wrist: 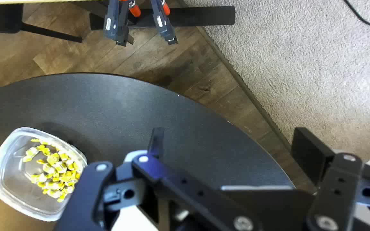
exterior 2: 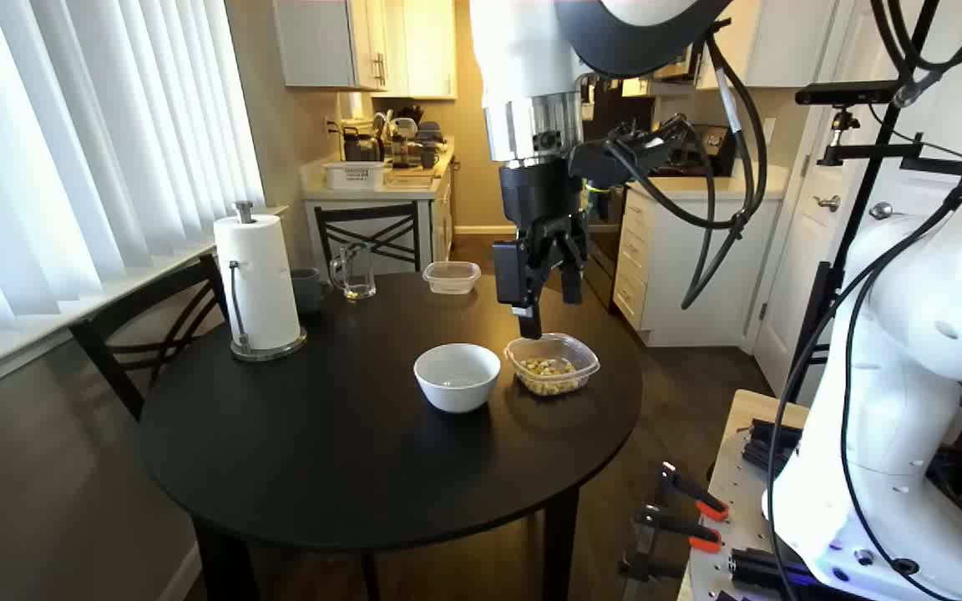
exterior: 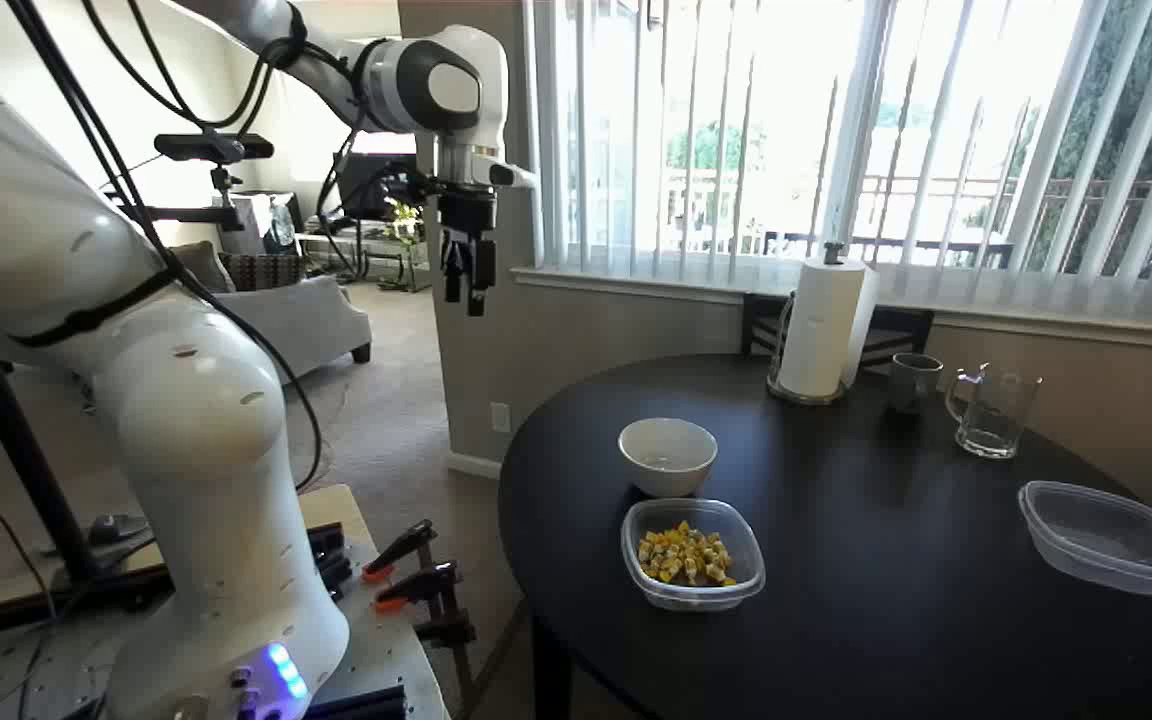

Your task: Pour the candy into the white bowl.

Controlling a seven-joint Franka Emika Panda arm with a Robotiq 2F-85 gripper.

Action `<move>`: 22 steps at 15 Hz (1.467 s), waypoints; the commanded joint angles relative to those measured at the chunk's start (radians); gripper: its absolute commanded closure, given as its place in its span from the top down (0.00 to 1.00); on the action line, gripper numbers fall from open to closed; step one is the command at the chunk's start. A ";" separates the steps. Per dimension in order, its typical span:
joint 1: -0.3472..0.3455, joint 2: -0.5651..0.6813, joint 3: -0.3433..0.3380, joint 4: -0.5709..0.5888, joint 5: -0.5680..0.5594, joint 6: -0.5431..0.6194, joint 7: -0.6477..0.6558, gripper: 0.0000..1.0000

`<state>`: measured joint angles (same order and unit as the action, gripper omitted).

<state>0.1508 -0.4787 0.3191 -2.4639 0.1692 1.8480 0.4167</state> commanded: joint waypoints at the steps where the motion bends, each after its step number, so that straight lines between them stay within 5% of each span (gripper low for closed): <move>1: 0.011 0.002 -0.010 0.001 -0.005 -0.001 0.004 1.00; 9: 0.000 0.029 -0.026 0.004 0.017 0.017 0.006 1.00; 15: -0.104 0.241 -0.215 0.008 0.112 0.281 -0.055 1.00; 22: -0.142 0.487 -0.283 0.060 0.163 0.459 0.128 1.00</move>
<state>0.0130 -0.0629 0.0382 -2.4316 0.3247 2.2575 0.4432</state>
